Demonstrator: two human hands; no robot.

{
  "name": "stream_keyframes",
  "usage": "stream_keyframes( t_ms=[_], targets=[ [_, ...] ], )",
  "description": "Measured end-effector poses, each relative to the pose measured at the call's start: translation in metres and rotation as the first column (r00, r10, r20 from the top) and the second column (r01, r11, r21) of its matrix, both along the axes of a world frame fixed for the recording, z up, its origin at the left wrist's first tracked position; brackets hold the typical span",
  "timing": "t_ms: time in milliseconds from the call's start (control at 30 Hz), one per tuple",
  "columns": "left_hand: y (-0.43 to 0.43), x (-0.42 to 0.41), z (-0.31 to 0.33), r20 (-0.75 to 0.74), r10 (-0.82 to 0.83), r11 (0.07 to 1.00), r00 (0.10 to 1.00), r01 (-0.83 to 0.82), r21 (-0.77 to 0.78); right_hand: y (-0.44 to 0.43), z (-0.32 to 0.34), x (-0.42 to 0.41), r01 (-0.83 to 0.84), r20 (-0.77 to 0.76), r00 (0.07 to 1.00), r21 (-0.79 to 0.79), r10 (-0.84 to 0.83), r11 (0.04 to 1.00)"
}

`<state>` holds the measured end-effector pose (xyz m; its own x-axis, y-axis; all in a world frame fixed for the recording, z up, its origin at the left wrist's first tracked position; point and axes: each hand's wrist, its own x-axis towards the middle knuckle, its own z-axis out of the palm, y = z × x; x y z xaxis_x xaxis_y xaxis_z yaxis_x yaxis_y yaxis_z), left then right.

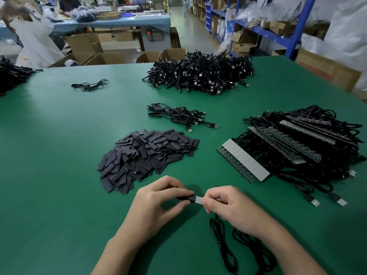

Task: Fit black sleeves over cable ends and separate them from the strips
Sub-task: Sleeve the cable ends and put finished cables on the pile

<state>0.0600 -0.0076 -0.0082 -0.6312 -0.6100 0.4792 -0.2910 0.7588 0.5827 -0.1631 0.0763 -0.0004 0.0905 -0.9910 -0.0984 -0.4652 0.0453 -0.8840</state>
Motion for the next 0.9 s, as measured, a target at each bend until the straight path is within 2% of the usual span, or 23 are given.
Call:
stream_keyframes(
  t_ms=[167, 500, 600, 733, 900],
  targets=[
    [0.0007, -0.0011, -0.0015, 0.005, -0.032, 0.998, 0.999, 0.032, 0.052, 0.0002, 0.0014, 0.0008, 0.019, -0.008, 1.0, -0.005, -0.019, 1.0],
    [0.0023, -0.0034, -0.0025, 0.02, -0.033, 0.999, 0.999, 0.032, 0.023, 0.001, -0.0043, 0.0021, -0.03, -0.076, 0.997, -0.008, 0.029, 1.0],
    [0.0023, -0.0038, -0.0021, 0.019, -0.026, 1.0, 0.999, 0.025, 0.018, 0.0003, -0.0044, 0.0008, -0.029, -0.042, 0.999, 0.003, 0.03, 1.0],
    [0.0011, -0.0026, -0.0015, -0.005, 0.021, 1.0, 1.0, -0.021, 0.013, -0.0022, -0.0044, -0.004, 0.027, 0.08, 0.996, 0.056, -0.031, 0.998],
    [0.0007, -0.0029, -0.0019, -0.009, 0.022, 1.0, 1.0, -0.022, -0.003, -0.0017, -0.0081, -0.0037, 0.06, 0.052, 0.997, -0.008, -0.06, 0.998]
  ],
)
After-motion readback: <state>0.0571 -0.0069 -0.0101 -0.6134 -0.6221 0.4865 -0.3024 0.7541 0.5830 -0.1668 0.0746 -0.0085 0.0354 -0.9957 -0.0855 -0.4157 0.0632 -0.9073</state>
